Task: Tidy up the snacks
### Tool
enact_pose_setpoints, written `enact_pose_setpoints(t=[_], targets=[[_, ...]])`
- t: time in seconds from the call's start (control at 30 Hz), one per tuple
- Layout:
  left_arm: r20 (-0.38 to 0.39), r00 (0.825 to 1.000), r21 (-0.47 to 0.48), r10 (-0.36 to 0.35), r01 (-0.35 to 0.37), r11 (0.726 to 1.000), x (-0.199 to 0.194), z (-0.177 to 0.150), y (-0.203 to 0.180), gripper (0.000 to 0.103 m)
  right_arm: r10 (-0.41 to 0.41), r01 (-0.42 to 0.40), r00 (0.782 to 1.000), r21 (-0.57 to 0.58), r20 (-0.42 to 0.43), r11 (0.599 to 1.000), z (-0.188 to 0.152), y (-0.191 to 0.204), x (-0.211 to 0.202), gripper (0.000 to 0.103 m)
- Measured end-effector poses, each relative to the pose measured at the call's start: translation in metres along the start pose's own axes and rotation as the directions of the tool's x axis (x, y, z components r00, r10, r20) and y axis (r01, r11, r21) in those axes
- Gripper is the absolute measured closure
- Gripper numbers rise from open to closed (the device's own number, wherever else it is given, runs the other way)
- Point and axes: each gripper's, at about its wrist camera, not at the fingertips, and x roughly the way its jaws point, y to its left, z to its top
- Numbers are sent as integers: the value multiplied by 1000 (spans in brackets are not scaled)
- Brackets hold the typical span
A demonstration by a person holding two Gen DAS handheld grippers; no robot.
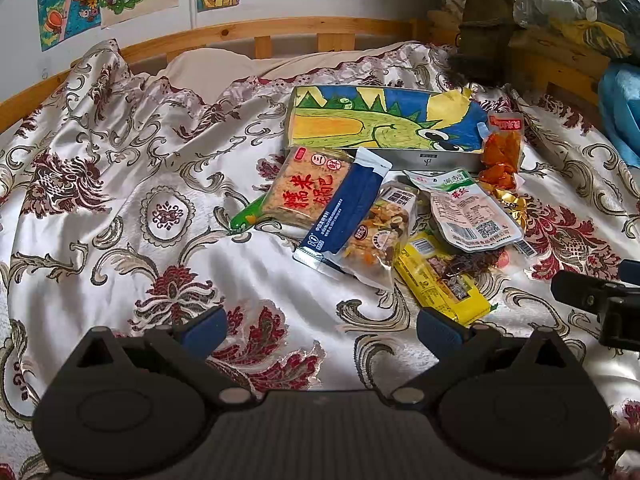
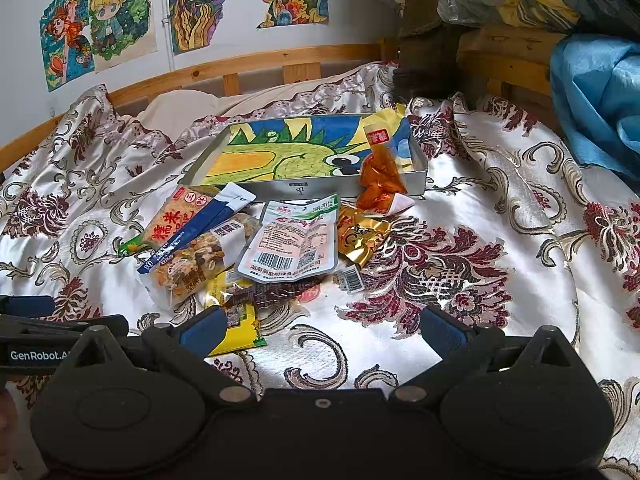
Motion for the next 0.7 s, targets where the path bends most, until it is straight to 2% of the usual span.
enact_pose_setpoints(t=[0.7], targets=[[8,1000,1,-8,8,1000,-2,1,0,0,-1,1,1000,-2,0,1000,0,1,0,1]])
